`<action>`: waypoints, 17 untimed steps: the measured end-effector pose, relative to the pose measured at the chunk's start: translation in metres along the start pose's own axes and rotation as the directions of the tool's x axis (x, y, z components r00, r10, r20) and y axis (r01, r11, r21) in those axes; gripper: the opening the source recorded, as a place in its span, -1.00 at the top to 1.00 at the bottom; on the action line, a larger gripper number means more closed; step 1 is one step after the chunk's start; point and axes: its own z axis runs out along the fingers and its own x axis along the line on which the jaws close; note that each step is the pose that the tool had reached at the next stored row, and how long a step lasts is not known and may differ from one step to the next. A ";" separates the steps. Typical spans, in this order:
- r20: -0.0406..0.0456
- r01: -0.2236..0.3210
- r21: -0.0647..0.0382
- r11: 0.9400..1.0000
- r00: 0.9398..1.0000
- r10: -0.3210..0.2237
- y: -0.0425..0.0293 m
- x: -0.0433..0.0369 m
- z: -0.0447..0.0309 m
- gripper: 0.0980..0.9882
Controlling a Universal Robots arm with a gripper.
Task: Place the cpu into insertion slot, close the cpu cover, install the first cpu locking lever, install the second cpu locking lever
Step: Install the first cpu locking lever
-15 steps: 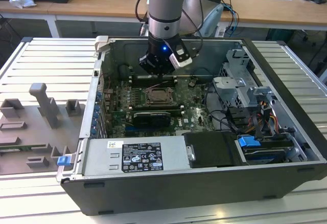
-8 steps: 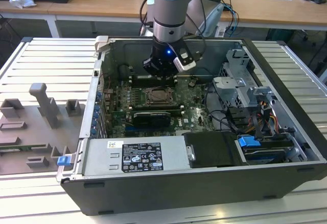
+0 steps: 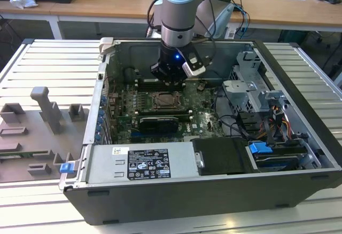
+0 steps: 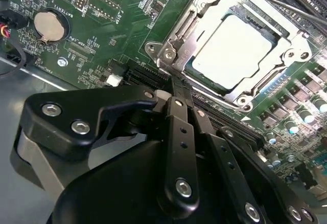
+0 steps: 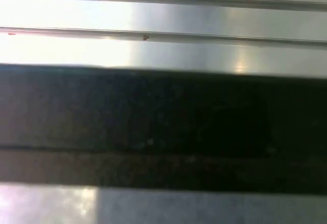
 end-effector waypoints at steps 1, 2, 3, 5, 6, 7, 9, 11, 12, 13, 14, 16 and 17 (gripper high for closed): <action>-0.001 0.000 0.002 1.000 1.000 0.000 -0.0003 0.0001 0.0001 0.98; -0.001 0.000 0.002 1.000 1.000 0.000 -0.0004 0.0002 0.0002 0.98; -0.001 0.000 0.002 1.000 1.000 0.000 -0.0005 0.0002 0.0002 0.98; -0.001 0.000 0.002 1.000 1.000 0.000 -0.0004 0.0001 0.0003 0.98; -0.001 0.000 0.001 1.000 1.000 0.000 -0.0004 0.0001 0.0002 0.98; -0.001 0.000 0.001 1.000 1.000 0.000 -0.0003 0.0000 -0.0005 0.98; -0.001 0.000 0.001 1.000 1.000 0.000 0.0002 -0.0001 -0.0071 0.98; -0.001 0.000 0.001 1.000 1.000 0.000 0.0004 -0.0001 -0.0090 0.98; -0.001 0.000 0.001 1.000 1.000 0.000 0.0001 -0.0001 -0.0089 0.98; -0.001 0.000 0.001 1.000 1.000 0.000 -0.0006 -0.0001 -0.0091 0.98; -0.001 0.000 0.001 1.000 1.000 0.000 -0.0022 0.0000 -0.0092 0.98; -0.001 0.000 0.001 1.000 1.000 0.000 -0.0030 0.0000 -0.0093 0.98; -0.001 0.000 0.001 1.000 1.000 0.000 -0.0034 0.0000 -0.0093 0.98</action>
